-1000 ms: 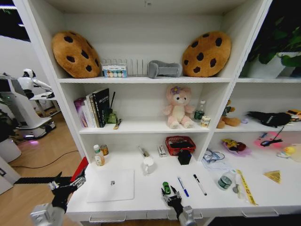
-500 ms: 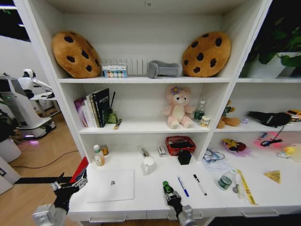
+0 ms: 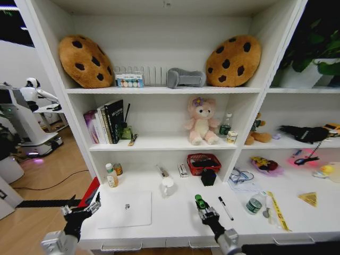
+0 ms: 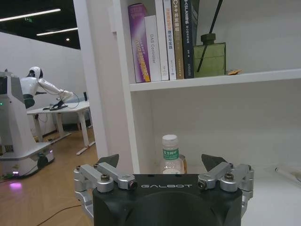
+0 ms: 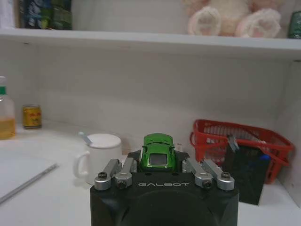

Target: Organize the objects on the table.

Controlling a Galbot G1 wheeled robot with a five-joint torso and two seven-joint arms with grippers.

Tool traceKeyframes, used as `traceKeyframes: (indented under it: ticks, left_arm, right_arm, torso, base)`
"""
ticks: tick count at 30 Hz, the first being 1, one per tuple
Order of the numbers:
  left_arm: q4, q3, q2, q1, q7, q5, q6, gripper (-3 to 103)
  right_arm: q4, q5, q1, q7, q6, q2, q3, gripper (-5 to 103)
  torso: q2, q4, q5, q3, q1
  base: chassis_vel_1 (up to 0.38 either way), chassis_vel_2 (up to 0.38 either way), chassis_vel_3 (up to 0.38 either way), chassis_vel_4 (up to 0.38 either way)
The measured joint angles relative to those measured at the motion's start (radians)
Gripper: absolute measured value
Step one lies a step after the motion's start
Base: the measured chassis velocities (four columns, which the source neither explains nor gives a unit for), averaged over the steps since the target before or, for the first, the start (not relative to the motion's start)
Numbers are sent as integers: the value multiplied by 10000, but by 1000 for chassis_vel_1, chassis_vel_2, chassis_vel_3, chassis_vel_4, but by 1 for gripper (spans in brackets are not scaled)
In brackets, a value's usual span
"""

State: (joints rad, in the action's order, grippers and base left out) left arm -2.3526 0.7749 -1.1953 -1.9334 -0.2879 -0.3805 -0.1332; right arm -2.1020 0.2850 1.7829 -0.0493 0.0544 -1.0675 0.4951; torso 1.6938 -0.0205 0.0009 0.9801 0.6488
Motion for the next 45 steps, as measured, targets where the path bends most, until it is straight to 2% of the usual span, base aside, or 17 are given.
traceKeyframes:
  ticks: [2, 5, 6, 11, 12, 14, 15, 17, 18, 20, 23, 25, 34, 40, 42, 44, 45]
  left_arm:
    - [15, -49, -61, 29, 13, 58, 22, 99]
    - [16, -49, -115, 31, 37, 104, 65, 99]
    - [16, -49, -115, 31, 37, 104, 65, 99]
    - [-3, 20, -245, 12, 49, 129, 149, 99]
    - [-3, 20, -245, 12, 49, 129, 149, 99]
    - [3, 20, -301, 18, 48, 167, 173, 99]
    - [3, 20, -301, 18, 48, 167, 173, 99]
    - [72, -61, -282, 93, 52, 206, 174, 99]
    - [72, -61, -282, 93, 52, 206, 174, 99]
    - [174, -104, -307, 83, 115, 324, 217, 99]
    - [207, -104, -309, 82, 129, 337, 234, 99]
    - [304, -119, -227, 171, 134, 332, 238, 99]
    - [451, -97, -116, 222, 143, 302, 238, 99]
    - [546, -99, -79, 237, 142, 289, 202, 95]
    - [585, -107, -176, 225, 142, 305, 191, 101]
    - [635, -115, -267, 186, 143, 353, 189, 98]
    - [635, -115, -267, 186, 143, 353, 189, 98]
  right_arm:
    - [-625, 584, 164, -1037, 227, 542, 448, 36]
    - [-1014, 1200, -41, -1478, 269, 1022, 697, 36]
    - [-1014, 1200, -41, -1478, 269, 1022, 697, 36]
    - [-1703, 3156, -1614, -1503, -499, 2306, 958, 36]
    - [-1703, 3156, -1614, -1503, -499, 2306, 958, 36]
    - [-1851, 4620, -2782, -1326, -1165, 3203, 868, 36]
    - [-1851, 4620, -2782, -1326, -1165, 3203, 868, 36]
    - [-1880, 5627, -3427, -1309, -1541, 3895, 921, 36]
    - [-1880, 5627, -3427, -1309, -1541, 3895, 921, 36]
    - [-1803, 7030, -4283, -1363, -2281, 4810, 1054, 36]
    - [-1720, 7416, -4652, -1363, -2463, 5089, 1054, 36]
    - [-1341, 7877, -5571, -1194, -2654, 5427, 943, 36]
    - [179, 8370, -7423, -1006, -3007, 5527, 207, 36]
    - [1260, 8478, -8714, -1236, -3239, 5129, -1034, 36]
    - [1789, 8626, -9801, -1307, -3335, 4909, -2047, 36]
    - [2244, 8690, -10828, -1371, -3444, 4609, -3014, 36]
    - [2244, 8690, -10828, -1371, -3444, 4609, -3014, 36]
  torso:
    - [0, -1, 1, -1, 0]
    - [0, 0, 2, 0, 0]
    - [0, 0, 2, 0, 0]
    - [0, 1, 3, 0, 0]
    - [0, 1, 3, 0, 0]
    - [-1, 5, 2, 1, 1]
    - [-1, 5, 2, 1, 1]
    - [-1, 6, 3, 0, 1]
    - [-1, 6, 3, 0, 1]
    - [-1, 0, 1, 1, 1]
    - [-1, 2, 1, 0, 0]
    - [0, 2, 1, 1, 0]
    - [-1, 2, 0, 1, 1]
    - [-1, 0, 1, 0, 0]
    - [-1, -1, 0, 0, 1]
    - [-1, 3, -1, 0, 1]
    - [-1, 3, -1, 0, 1]
  base:
    - [0, 0, 0, 0]
    - [0, 0, 0, 0]
    - [0, 0, 0, 0]
    - [0, 0, 0, 0]
    - [0, 0, 0, 0]
    - [0, 0, 0, 0]
    - [0, 0, 0, 0]
    - [0, 0, 0, 0]
    - [0, 0, 0, 0]
    - [0, 0, 0, 0]
    - [0, 0, 0, 0]
    - [0, 0, 0, 0]
    - [0, 0, 0, 0]
    - [0, 0, 0, 0]
    - [0, 0, 0, 0]
    - [0, 0, 0, 0]
    - [0, 0, 0, 0]
